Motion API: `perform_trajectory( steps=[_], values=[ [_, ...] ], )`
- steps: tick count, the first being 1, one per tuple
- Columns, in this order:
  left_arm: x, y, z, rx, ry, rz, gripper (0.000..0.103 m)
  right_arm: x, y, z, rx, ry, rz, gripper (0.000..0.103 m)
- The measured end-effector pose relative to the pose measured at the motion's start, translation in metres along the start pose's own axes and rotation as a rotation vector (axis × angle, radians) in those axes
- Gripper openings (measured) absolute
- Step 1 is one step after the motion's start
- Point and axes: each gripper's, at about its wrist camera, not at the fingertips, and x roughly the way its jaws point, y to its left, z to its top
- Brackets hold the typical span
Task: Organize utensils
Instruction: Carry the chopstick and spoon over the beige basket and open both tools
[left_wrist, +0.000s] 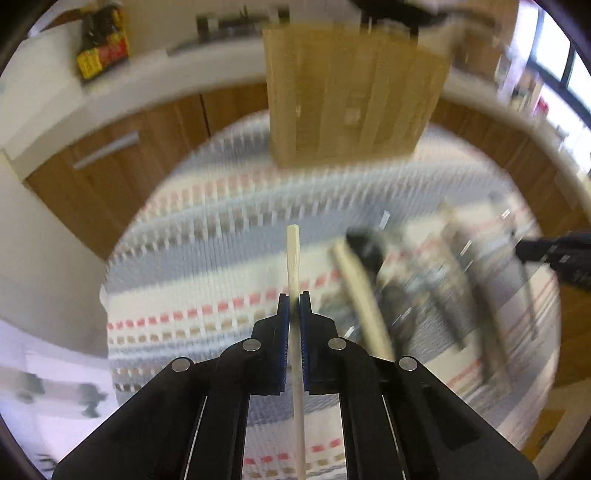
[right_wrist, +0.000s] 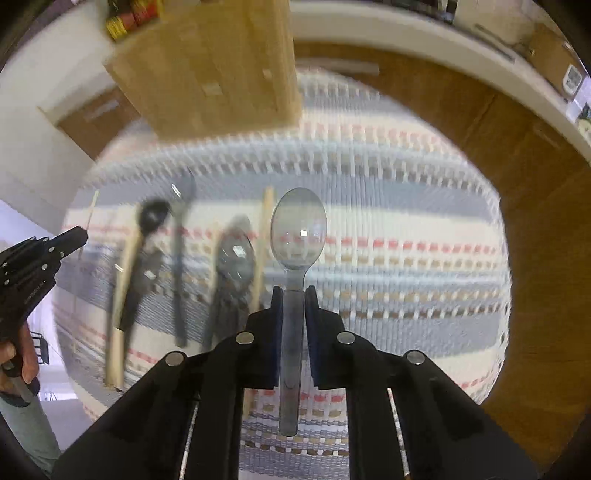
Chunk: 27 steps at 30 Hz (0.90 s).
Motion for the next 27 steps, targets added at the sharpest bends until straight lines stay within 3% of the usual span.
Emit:
perform_trajectory(
  steps=[5,9,16,18,21,27],
  values=[
    [-0.069,0.002,0.039,-0.054,-0.255,-0.085,0.003,-0.062,0.013,0.025,-0.037,-0.233,0.06,0.01],
    [-0.101,0.005,0.079,-0.085,-0.426,-0.146,0.003,-0.101,0.019,0.061,-0.073,-0.416,0.081,0.01],
    [-0.104,0.009,0.138,-0.142,-0.655,-0.191,0.004,-0.128,0.02,0.115,-0.008,-0.755,0.08,0.01],
    [-0.098,0.011,0.15,-0.16,-0.728,-0.2,0.004,-0.127,0.02,0.128,0.01,-0.813,0.07,0.01],
    [-0.083,0.009,0.168,-0.173,-0.823,-0.147,0.004,-0.112,0.019,0.155,0.026,-0.842,0.081,0.01],
    [-0.054,0.006,0.19,-0.173,-0.916,-0.05,0.004,-0.061,0.017,0.185,0.043,-0.836,0.052,0.01]
  ],
)
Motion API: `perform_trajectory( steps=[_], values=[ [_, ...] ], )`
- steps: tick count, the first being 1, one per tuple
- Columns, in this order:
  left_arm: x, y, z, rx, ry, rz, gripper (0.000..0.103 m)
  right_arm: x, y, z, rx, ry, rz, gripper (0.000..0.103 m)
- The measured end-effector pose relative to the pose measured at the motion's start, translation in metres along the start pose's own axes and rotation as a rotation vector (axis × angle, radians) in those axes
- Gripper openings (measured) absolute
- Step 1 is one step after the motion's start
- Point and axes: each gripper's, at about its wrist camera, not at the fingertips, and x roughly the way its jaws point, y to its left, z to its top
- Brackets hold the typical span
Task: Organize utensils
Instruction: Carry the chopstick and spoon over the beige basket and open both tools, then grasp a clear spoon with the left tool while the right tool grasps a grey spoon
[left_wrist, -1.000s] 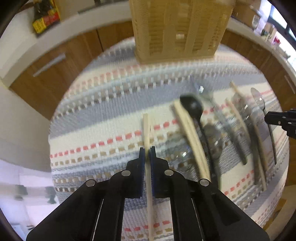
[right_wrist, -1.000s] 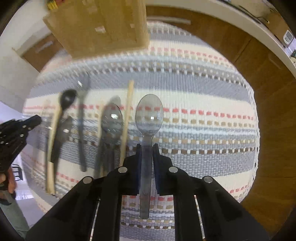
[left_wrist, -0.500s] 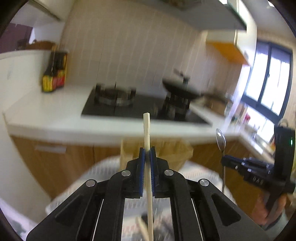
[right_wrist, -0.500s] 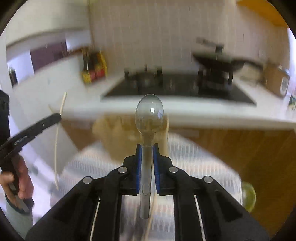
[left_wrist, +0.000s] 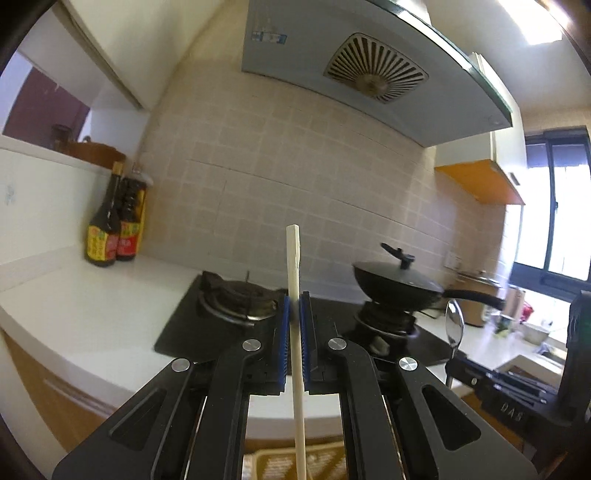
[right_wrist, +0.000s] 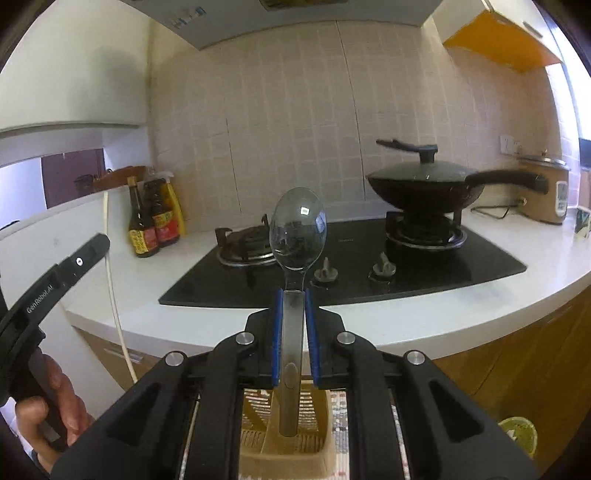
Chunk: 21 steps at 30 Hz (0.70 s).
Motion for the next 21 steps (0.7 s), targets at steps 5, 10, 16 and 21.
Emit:
perform_trajectory(
  steps=[5,10,16,21],
  values=[
    [0.017,0.006,-0.019,0.035,0.007,0.028,0.004,0.021,0.0,-0.02,-0.027,0.008,-0.022,0.01],
    [0.019,0.012,-0.034,0.042,0.036,0.021,0.004,0.02,0.002,-0.033,-0.042,0.026,-0.011,0.011],
    [0.004,0.014,-0.042,0.033,0.099,-0.033,0.014,0.006,-0.009,-0.047,-0.003,0.091,0.045,0.015],
    [-0.023,0.013,-0.041,0.038,0.132,-0.051,0.039,-0.024,-0.011,-0.049,0.002,0.125,0.077,0.032]
  ],
)
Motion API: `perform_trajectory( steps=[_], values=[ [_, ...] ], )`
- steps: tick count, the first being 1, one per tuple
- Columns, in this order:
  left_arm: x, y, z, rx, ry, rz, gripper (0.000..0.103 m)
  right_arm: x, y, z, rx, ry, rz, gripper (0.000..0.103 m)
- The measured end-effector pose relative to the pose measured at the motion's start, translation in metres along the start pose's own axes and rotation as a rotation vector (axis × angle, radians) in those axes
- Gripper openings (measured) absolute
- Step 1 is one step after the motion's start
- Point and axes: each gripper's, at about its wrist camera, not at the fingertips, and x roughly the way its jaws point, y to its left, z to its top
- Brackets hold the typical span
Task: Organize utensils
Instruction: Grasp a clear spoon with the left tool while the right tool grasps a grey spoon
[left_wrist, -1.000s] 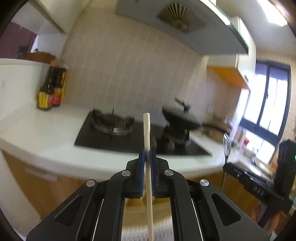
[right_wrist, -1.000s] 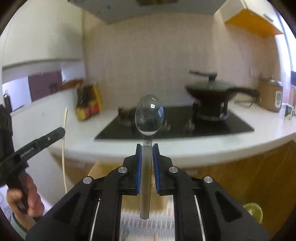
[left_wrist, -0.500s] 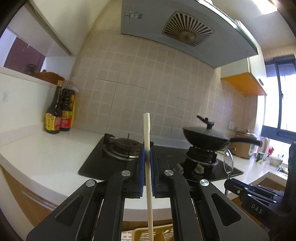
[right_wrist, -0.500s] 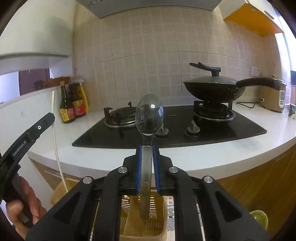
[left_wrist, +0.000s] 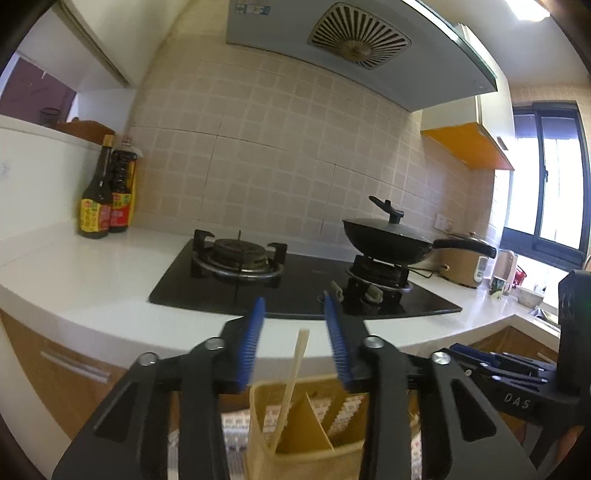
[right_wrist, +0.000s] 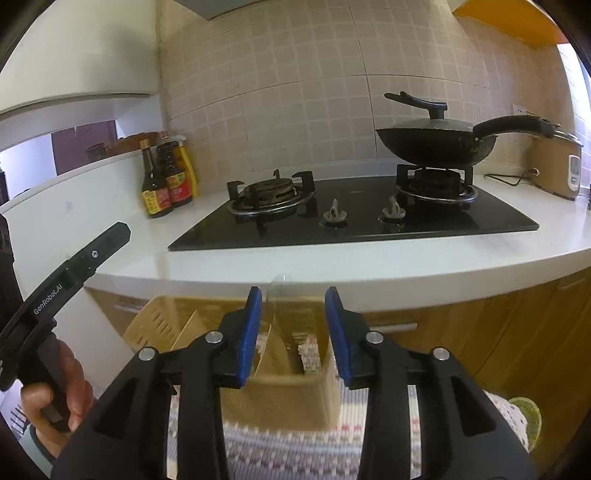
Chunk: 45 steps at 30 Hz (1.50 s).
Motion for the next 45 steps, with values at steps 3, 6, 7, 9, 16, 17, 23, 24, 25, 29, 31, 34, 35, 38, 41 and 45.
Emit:
perform_trajectory(
  steps=[3,6,7,9,16,17,23,24,25,29,31,34,35,38,41,45],
  values=[
    [-0.02,0.001,0.001,-0.027,0.04,-0.032,0.043,-0.022,0.001,-0.004,0.009,0.024,0.002,0.032],
    [-0.042,-0.001,0.002,-0.023,0.082,-0.043,0.043,-0.042,0.005,-0.007,0.006,0.067,-0.004,0.032],
    [-0.048,-0.002,0.002,-0.023,0.096,-0.047,0.043,-0.05,0.007,-0.009,0.005,0.085,-0.008,0.032],
    [-0.061,-0.004,0.001,-0.022,0.139,-0.05,0.043,-0.06,0.01,-0.012,0.004,0.129,-0.017,0.032],
    [-0.087,-0.009,-0.012,-0.012,0.323,-0.067,0.043,-0.075,0.016,-0.041,0.016,0.34,-0.013,0.032],
    [-0.089,-0.009,-0.017,-0.017,0.352,-0.071,0.043,-0.074,0.016,-0.048,0.021,0.379,-0.014,0.032],
    [-0.088,0.005,-0.059,-0.09,0.604,-0.105,0.043,-0.059,0.017,-0.093,0.06,0.612,0.009,0.032],
    [-0.086,0.007,-0.069,-0.095,0.652,-0.107,0.042,-0.056,0.018,-0.099,0.065,0.637,0.012,0.032],
    [-0.083,0.009,-0.079,-0.095,0.691,-0.106,0.041,-0.053,0.019,-0.106,0.074,0.67,0.026,0.032],
    [-0.071,0.012,-0.114,-0.113,0.81,-0.103,0.039,-0.04,0.019,-0.129,0.129,0.772,0.058,0.032],
    [-0.063,0.012,-0.13,-0.127,0.868,-0.131,0.035,-0.037,0.021,-0.136,0.142,0.797,0.06,0.03],
    [-0.055,0.007,-0.143,-0.12,0.918,-0.155,0.033,-0.031,0.02,-0.142,0.167,0.828,0.044,0.028],
    [-0.053,0.003,-0.147,-0.103,0.928,-0.152,0.033,-0.03,0.018,-0.143,0.175,0.833,0.036,0.028],
    [-0.051,-0.006,-0.153,-0.061,0.936,-0.157,0.033,-0.023,0.016,-0.146,0.191,0.845,0.03,0.027],
    [-0.05,-0.005,-0.155,-0.067,0.945,-0.146,0.028,-0.013,0.019,-0.149,0.195,0.871,0.035,0.022],
    [-0.053,0.01,-0.164,-0.097,0.976,-0.105,0.026,-0.003,0.029,-0.159,0.164,0.897,0.018,0.02]
  ],
)
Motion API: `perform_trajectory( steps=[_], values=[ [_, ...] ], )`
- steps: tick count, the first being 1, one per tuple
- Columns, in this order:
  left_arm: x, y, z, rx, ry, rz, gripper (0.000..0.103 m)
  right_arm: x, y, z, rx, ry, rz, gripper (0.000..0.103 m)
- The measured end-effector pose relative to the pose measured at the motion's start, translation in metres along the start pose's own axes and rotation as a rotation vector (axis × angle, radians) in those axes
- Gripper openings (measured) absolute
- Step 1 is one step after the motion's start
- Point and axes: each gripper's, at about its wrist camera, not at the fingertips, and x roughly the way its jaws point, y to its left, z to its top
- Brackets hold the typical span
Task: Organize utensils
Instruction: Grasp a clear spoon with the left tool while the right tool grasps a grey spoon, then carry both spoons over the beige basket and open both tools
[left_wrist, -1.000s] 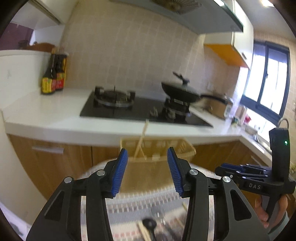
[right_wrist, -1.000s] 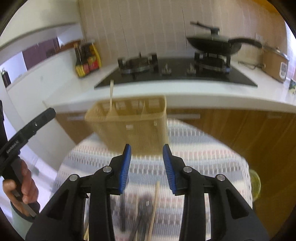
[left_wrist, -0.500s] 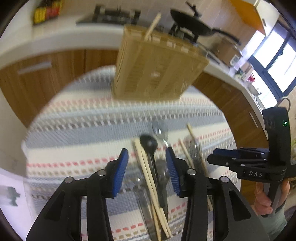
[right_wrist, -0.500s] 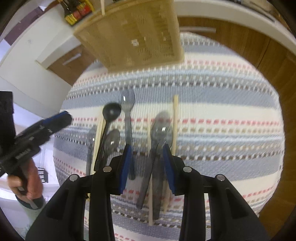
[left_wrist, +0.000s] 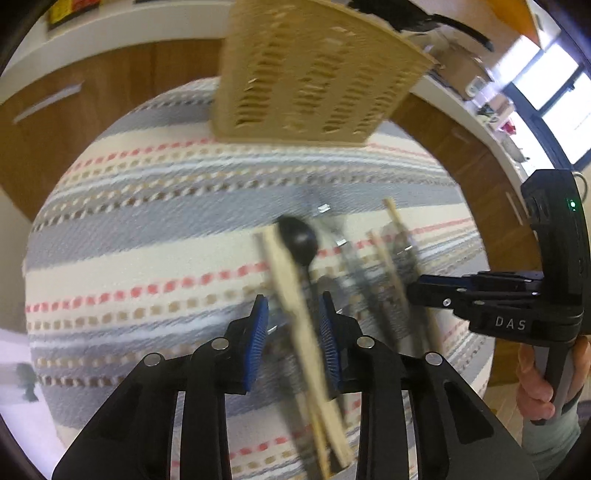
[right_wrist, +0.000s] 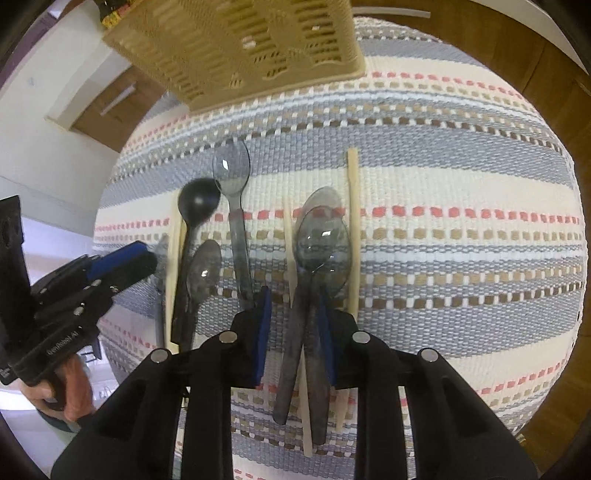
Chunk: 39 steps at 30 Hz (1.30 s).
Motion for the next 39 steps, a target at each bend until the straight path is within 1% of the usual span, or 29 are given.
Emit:
perform_trajectory(
  steps=[3,4,6,9,12,17,20,21,22,23,26,30,32,34,35,36,37,39],
  values=[
    [-0.002,0.009,-0.012,-0.005,0.037,0.003,0.026,0.009,0.01,0.0,-0.028,0.016,-0.039,0.017],
    [-0.002,0.013,-0.016,-0.002,0.048,0.008,0.026,0.013,0.014,-0.001,-0.045,0.025,-0.057,0.013],
    [0.001,0.013,-0.024,0.013,0.08,0.014,0.026,0.018,0.021,-0.002,-0.072,0.015,-0.091,0.009],
    [0.002,0.007,-0.029,0.034,0.074,0.041,0.027,0.02,0.029,-0.004,-0.088,0.01,-0.093,0.007],
    [0.006,-0.001,-0.029,0.056,0.085,0.058,0.034,0.018,0.033,-0.007,-0.097,0.003,-0.088,0.003],
    [0.016,-0.02,-0.028,0.125,0.099,0.132,0.032,0.014,0.034,-0.008,-0.119,-0.004,-0.084,0.002],
    [0.023,-0.037,-0.029,0.189,0.1,0.204,0.031,0.008,0.027,-0.011,-0.129,-0.008,-0.077,0.002],
    [0.026,-0.042,-0.028,0.203,0.099,0.227,0.025,0.007,0.027,-0.012,-0.134,-0.015,-0.067,0.002],
    [0.028,-0.043,-0.028,0.217,0.095,0.262,0.014,0.004,0.027,-0.013,-0.141,-0.023,-0.06,0.002],
    [0.026,-0.04,-0.03,0.218,0.091,0.275,0.013,0.001,0.026,-0.014,-0.147,-0.034,-0.052,0.002],
    [0.023,-0.033,-0.027,0.181,0.079,0.232,0.011,-0.015,0.022,-0.02,-0.162,-0.065,-0.018,0.002],
    [0.009,-0.021,-0.027,0.132,0.004,0.211,0.01,-0.033,0.018,-0.022,-0.176,-0.113,0.024,0.002],
    [-0.007,-0.016,-0.022,0.106,-0.064,0.174,0.01,-0.044,0.017,-0.021,-0.184,-0.145,0.044,0.002],
    [-0.026,-0.013,-0.019,0.087,-0.117,0.164,0.01,-0.054,0.016,-0.019,-0.192,-0.178,0.06,0.002],
    [-0.038,-0.014,-0.015,0.084,-0.164,0.149,0.01,-0.062,0.017,-0.018,-0.198,-0.202,0.072,0.002],
    [-0.05,-0.013,-0.011,0.081,-0.202,0.135,0.01,-0.067,0.024,-0.017,-0.204,-0.228,0.078,0.002],
    [-0.058,-0.017,-0.008,0.077,-0.229,0.128,0.01,-0.074,0.024,-0.016,-0.212,-0.256,0.081,0.002],
    [-0.08,-0.024,0.0,0.071,-0.309,0.11,0.01,-0.088,0.026,-0.013,-0.226,-0.317,0.091,0.002]
  ],
)
